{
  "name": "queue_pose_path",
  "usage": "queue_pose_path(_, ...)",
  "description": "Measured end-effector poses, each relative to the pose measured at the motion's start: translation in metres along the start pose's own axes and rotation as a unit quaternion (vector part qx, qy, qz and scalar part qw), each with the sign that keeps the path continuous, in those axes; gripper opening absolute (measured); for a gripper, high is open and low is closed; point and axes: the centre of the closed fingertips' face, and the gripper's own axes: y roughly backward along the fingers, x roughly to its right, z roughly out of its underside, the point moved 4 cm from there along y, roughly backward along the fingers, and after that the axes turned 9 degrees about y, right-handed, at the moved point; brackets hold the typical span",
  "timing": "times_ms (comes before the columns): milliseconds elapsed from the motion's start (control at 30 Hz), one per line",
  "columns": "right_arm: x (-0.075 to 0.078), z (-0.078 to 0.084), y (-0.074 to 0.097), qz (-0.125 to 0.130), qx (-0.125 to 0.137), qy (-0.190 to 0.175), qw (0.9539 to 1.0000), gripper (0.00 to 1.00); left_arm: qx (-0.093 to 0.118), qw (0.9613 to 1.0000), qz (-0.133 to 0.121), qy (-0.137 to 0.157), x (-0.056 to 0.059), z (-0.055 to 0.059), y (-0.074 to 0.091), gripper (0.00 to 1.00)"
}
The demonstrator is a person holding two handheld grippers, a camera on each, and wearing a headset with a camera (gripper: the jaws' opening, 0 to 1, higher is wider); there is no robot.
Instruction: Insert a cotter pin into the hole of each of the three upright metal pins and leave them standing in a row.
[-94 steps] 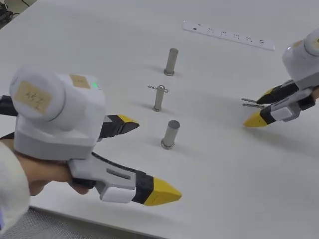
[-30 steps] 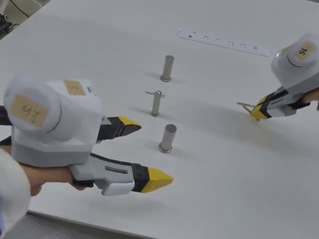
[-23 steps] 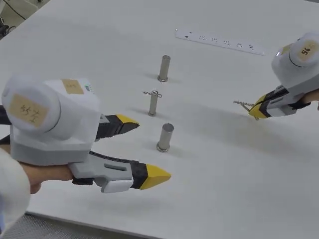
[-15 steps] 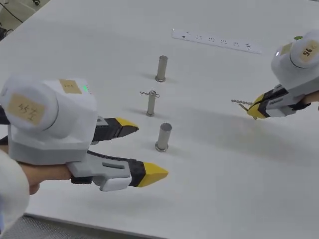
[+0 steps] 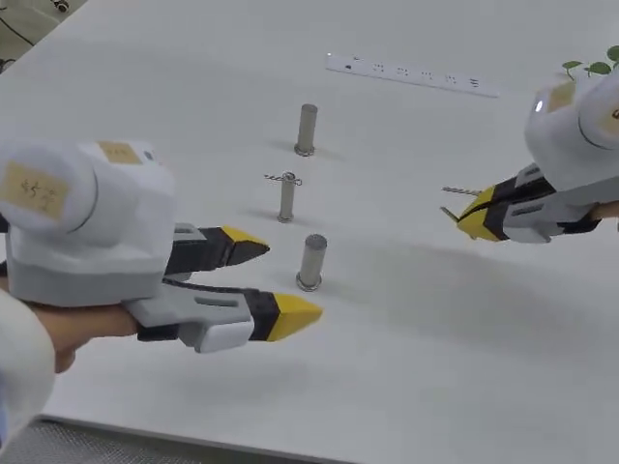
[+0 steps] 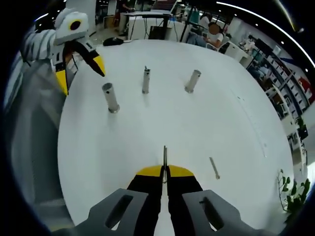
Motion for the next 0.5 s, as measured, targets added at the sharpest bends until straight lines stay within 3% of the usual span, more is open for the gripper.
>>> queue_pose_path(500,-0.043,-0.031,0.012,0.005,0.047,0.022,0.9987,0.03,0.002,0.9991,-0.007,0.041,-0.001,-0.006,0.0,0.45)
